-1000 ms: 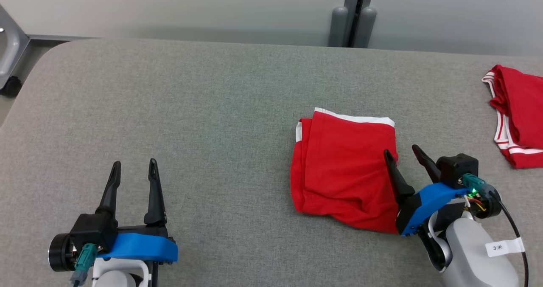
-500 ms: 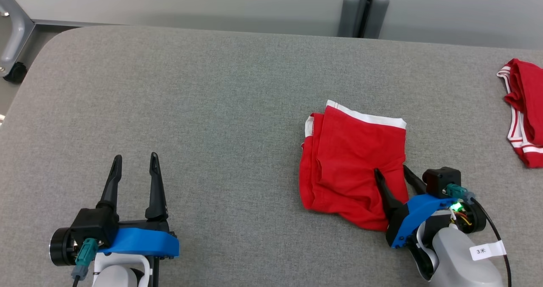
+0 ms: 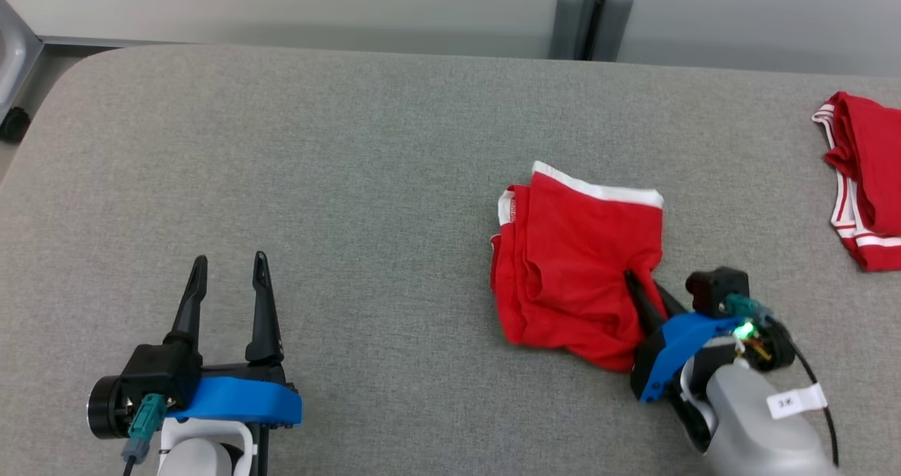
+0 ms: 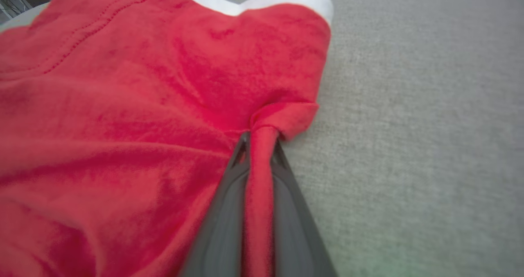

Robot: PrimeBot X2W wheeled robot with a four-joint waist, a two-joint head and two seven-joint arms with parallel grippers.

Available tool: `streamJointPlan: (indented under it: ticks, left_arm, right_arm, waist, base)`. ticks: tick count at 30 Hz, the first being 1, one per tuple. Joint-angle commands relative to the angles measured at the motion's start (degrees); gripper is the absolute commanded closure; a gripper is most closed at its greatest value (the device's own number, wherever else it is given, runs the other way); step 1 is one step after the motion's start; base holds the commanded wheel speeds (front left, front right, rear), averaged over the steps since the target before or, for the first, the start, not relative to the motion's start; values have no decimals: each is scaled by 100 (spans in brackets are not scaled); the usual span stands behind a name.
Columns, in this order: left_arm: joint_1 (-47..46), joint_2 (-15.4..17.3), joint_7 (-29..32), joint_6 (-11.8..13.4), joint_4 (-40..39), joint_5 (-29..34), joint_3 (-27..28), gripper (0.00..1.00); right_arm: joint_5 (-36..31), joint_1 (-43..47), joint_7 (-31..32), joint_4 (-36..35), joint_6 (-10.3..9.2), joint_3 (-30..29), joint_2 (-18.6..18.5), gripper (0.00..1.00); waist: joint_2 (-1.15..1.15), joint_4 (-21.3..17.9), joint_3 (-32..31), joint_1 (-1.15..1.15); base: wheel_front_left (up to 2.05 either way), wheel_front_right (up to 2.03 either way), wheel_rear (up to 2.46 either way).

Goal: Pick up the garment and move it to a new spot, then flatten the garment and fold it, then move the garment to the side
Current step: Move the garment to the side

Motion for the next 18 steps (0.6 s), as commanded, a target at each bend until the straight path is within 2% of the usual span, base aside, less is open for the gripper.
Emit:
streamJointPlan:
  ticks: [1,5,9,18]
  left_arm:
    - [-96,-8,-13,-5,-34,-25,-6,0]
    - [-242,-10,-13,-5,-119,-66,-79,0]
    - [-447,-8,-13,-8,-243,-89,-155,0]
    - [-868,48,-12,-40,-527,128,-157,0]
  right_arm:
    - [-82,-183,4,-23,-5,57,-160,100]
    - [-278,-564,16,-210,-5,370,-538,100]
    - [-321,-1055,166,-459,-4,743,-1084,100]
    - [273,-2118,583,-1352,-3,1650,-2319,100]
  waist:
    - [0,-15,34,1]
    - [0,-85,212,1]
    - [0,-229,519,1]
    - [0,-910,1349,1]
  base:
    - [0,0,0]
    - [0,0,0]
    - [0,0,0]
    - [0,0,0]
